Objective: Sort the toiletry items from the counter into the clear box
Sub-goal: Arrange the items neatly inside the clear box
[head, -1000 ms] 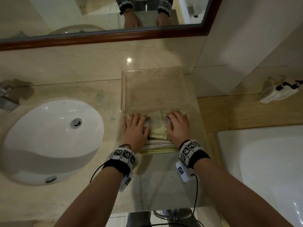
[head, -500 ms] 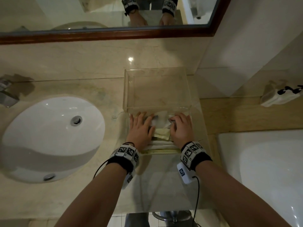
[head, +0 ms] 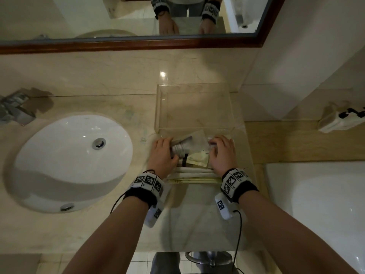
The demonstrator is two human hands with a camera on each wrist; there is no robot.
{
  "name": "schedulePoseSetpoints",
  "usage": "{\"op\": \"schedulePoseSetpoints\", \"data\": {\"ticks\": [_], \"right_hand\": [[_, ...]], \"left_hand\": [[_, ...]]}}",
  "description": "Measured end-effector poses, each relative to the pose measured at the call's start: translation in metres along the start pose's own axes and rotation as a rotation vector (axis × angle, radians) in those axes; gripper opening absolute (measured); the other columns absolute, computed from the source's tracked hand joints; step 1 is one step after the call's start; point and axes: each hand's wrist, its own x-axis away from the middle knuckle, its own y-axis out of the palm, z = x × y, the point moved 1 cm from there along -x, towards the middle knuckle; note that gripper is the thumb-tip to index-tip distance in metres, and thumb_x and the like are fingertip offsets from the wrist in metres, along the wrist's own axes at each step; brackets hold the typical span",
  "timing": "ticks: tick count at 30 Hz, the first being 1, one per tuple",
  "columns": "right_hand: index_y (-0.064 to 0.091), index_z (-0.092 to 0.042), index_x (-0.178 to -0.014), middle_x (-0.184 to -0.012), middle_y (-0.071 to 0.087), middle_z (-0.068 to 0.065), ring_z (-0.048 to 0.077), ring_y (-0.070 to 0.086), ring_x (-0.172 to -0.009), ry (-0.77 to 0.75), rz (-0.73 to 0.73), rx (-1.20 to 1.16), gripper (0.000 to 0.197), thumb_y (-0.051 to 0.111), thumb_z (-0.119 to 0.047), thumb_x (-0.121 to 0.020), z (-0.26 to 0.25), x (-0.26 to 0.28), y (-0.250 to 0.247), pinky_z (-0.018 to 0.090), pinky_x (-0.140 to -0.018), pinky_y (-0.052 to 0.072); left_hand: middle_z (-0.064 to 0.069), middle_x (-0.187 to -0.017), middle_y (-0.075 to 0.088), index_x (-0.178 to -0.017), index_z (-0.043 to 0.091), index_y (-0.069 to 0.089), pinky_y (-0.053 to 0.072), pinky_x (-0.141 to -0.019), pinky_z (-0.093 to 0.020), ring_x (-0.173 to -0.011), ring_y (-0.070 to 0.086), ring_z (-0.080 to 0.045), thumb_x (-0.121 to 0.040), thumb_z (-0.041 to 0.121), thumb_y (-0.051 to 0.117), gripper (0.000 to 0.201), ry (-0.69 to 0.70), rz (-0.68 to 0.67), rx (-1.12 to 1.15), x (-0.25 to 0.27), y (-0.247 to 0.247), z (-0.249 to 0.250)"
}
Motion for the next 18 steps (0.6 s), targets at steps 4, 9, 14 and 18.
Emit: {"op": "schedulePoseSetpoints", "data": {"ticks": [4, 9, 14, 18], "right_hand": [[0.060, -0.012, -0.110, -0.125, 0.054, 0.007, 0.026, 0.047, -0.118, -0.027, -0.020, 0.044, 0.025, 0.047, -0.011, -0.089, -0.003, 0.001, -0.003, 0.041, -0.116, 0.016], [0.059, -0.012, -0.116, -0.131, 0.051, 0.006, 0.023, 0.043, -0.123, -0.018, -0.053, 0.019, 0.028, 0.047, -0.013, -0.090, -0.001, 0.001, -0.002, 0.037, -0.113, 0.025], [0.058, -0.015, -0.114, -0.128, 0.051, 0.002, 0.019, 0.045, -0.121, -0.002, -0.051, 0.000, 0.026, 0.048, -0.014, -0.090, 0.002, 0.000, 0.002, 0.041, -0.116, 0.023], [0.058, -0.015, -0.114, -0.128, 0.052, 0.002, 0.019, 0.045, -0.121, -0.008, -0.039, 0.010, 0.026, 0.048, -0.016, -0.090, 0.004, 0.000, 0.005, 0.040, -0.114, 0.028]], "left_hand": [[-0.002, -0.120, 0.056, -0.129, 0.018, 0.049, 0.031, -0.103, -0.038, -0.115, 0.045, -0.024, -0.085, 0.046, 0.058, 0.053, -0.057, -0.019, -0.041, -0.003, -0.004, 0.008], [-0.008, -0.080, 0.056, -0.081, 0.011, 0.056, 0.039, -0.067, -0.029, -0.078, 0.056, -0.025, -0.089, 0.031, 0.057, 0.022, -0.128, -0.168, 0.088, -0.013, -0.013, 0.021], [-0.005, -0.079, 0.057, -0.082, 0.010, 0.056, 0.045, -0.066, -0.026, -0.076, 0.055, -0.020, -0.088, 0.020, 0.058, 0.011, -0.317, -0.135, 0.424, -0.011, -0.019, 0.016], [-0.006, -0.062, 0.050, -0.065, 0.011, 0.050, 0.043, -0.044, -0.022, -0.054, 0.049, -0.016, -0.090, 0.009, 0.055, 0.026, -0.527, -0.219, 0.713, -0.002, -0.020, 0.017]]}}
